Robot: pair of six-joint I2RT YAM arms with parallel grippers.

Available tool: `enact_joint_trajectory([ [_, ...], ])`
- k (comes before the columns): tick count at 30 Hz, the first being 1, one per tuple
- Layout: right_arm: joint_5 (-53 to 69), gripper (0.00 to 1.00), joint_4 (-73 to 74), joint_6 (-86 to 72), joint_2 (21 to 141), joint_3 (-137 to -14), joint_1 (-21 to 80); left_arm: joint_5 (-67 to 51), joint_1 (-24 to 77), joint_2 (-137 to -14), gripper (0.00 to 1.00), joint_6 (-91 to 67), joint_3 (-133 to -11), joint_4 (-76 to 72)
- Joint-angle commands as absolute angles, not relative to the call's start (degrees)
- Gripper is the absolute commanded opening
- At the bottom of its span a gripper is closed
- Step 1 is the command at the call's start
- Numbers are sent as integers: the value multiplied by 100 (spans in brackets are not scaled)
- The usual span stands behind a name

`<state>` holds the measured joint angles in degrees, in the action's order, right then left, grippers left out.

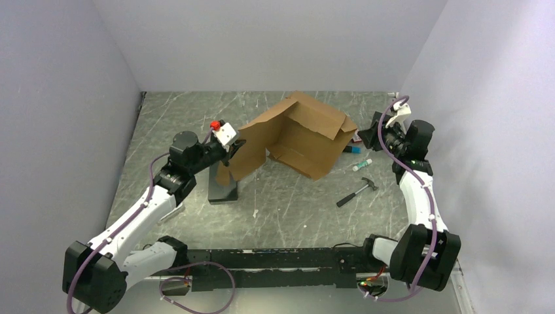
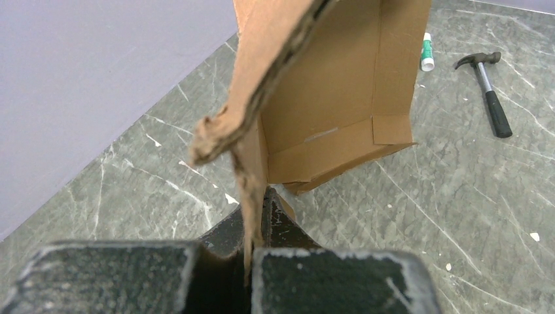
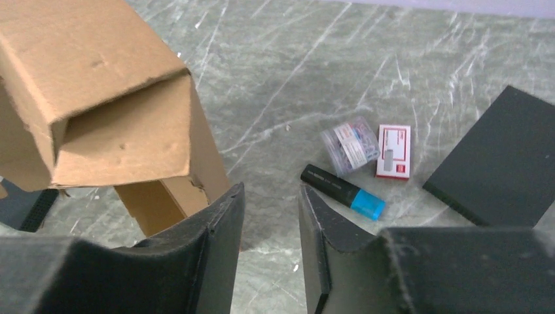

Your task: Fold the paper box

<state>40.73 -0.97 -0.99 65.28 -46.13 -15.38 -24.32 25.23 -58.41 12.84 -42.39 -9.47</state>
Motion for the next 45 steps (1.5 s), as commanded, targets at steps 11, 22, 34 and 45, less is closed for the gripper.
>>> enact_joint_trajectory([
  [11, 4663, 35, -135, 114, 6580, -4587, -1382, -2408, 2623, -5724, 0, 1495, -4359, -870],
  [22, 4378, 35, -82, 448, 6405, -4559, -760, -2564, 2678, -5691, 0, 1291, -4394, -857],
  [34, 3891, 35, -163, 303, 6520, -4609, -146, -2894, 2706, -5536, 0, 952, -4394, -778],
  [45, 3517, 47, 460, 963, 6396, -4777, -120, -2557, 2767, -5391, 0, 880, -4470, -251],
])
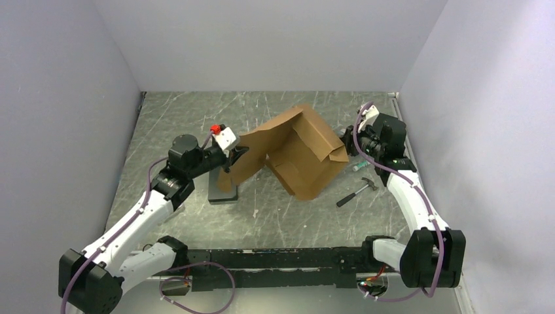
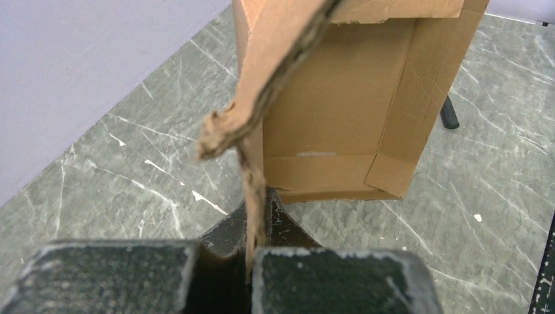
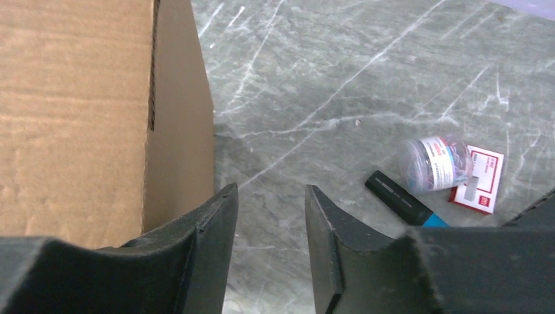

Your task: Fold the paper box

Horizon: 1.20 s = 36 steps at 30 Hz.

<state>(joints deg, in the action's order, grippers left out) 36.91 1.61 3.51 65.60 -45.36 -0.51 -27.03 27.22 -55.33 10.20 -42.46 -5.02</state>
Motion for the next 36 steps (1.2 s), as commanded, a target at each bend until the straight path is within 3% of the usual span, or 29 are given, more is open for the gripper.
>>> enact_joint_trajectory([
  [1, 3523, 50, 508, 1056, 6332, -4784, -182, -2489, 2764, -5380, 0, 879, -4467, -235],
  [11, 3962, 52, 1600, 1944, 6084, -4899, -1347, -1821, 2769, -5232, 0, 644, -4436, -171],
  [13, 4209, 49, 1937, 2189, 6037, -4778, -1349, -1720, 2768, -5192, 0, 523, -4406, -192],
  [16, 4399, 36, 1975, 2046, 5966, -4554, -1221, -1650, 2768, -5145, 0, 354, -4374, -247],
  [19, 4548, 36, 2068, 2050, 5991, -4541, -961, -1597, 2769, -5105, 0, 209, -4360, -290],
  [28, 5090, 63, 3551, 2997, 5855, -4920, -888, -1413, 2764, -4885, 0, 52, -4274, -191],
  [32, 5257, 74, 3616, 2958, 5627, -4843, -811, -1496, 2769, -4920, 0, 37, -4287, -274],
  [36, 5129, 79, 2817, 2059, 5685, -4745, -515, -1537, 2769, -4922, 0, -189, -4280, -331],
])
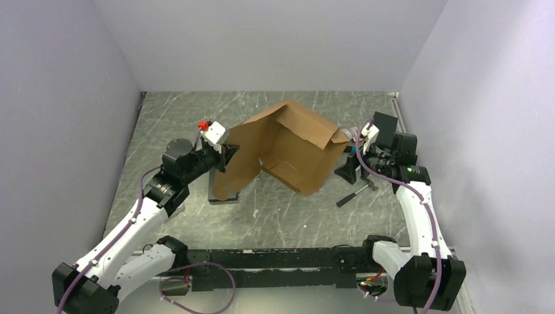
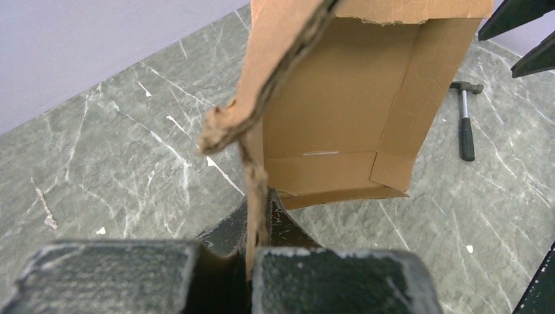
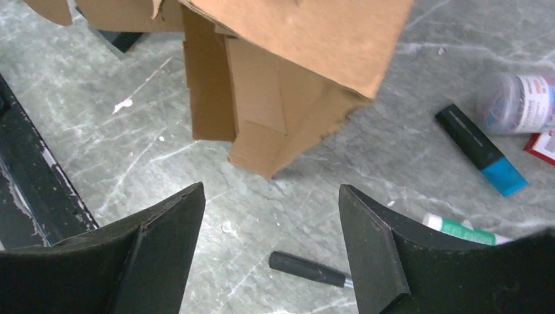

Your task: Fold the paper box

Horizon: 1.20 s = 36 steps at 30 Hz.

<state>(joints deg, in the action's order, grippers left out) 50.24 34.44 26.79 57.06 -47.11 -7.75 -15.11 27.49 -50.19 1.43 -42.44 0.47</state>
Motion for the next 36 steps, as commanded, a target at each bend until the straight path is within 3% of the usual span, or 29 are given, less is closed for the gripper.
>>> enact_joint_trajectory([
  [1, 4746, 79, 2422, 1654, 5746, -4651, -397, -1546, 2767, -4922, 0, -197, -4273, -344],
  [6, 3493, 74, 1034, 689, 6087, -4399, -29, -1542, 2769, -4901, 0, -245, -4272, -354],
  [13, 2493, 28, 236, 549, 6048, -4208, 363, -1520, 2769, -4957, 0, -430, -4220, -591],
  [23, 1496, 2, -1015, 742, 6495, -4465, 659, -1560, 2777, -5307, 0, -787, -4210, -1178],
  [36, -351, 0, -2762, 721, 6857, -4014, 1424, -1653, 2984, -5935, 0, -888, -4239, -1670],
])
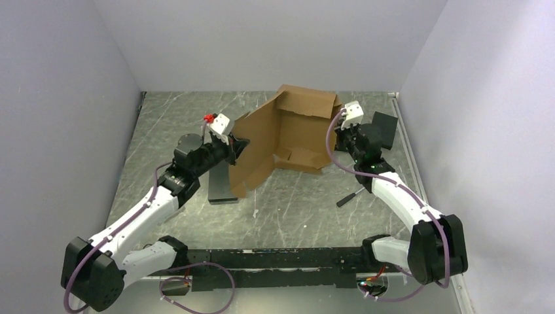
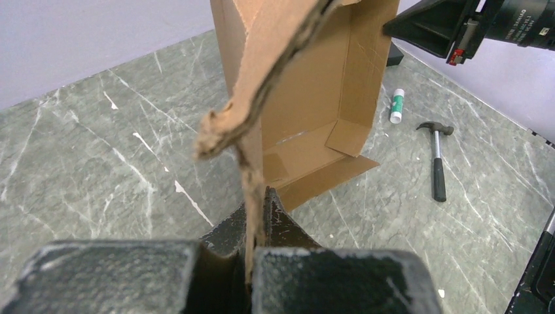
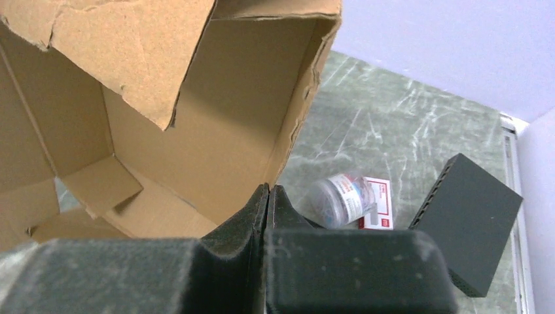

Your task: Fold the paper box

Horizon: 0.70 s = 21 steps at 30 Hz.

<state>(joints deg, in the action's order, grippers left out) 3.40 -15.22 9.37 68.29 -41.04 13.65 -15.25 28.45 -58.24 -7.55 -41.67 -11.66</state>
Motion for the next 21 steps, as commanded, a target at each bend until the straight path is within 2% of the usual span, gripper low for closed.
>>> enact_joint_trajectory([
  [1, -389, 0, -2897, 639, 6891, -3934, 1438, -1634, 3026, -5967, 0, -882, -4222, -1711],
  [5, -558, 0, -3535, 521, 7155, -3735, 1593, -1563, 3163, -6042, 0, -843, -4161, -1818],
  [11, -1251, 0, -4134, 1147, 7638, -3566, 2077, -1563, 3301, -6089, 0, -850, -4049, -2030],
  [15, -961, 0, -4244, 1195, 7654, -3408, 2175, -1537, 3378, -6135, 0, -817, -4043, -2029],
  [21, -678, 12, -3953, 1246, 7383, -3395, 2045, -1231, 3400, -6032, 0, -633, -3984, -1808],
])
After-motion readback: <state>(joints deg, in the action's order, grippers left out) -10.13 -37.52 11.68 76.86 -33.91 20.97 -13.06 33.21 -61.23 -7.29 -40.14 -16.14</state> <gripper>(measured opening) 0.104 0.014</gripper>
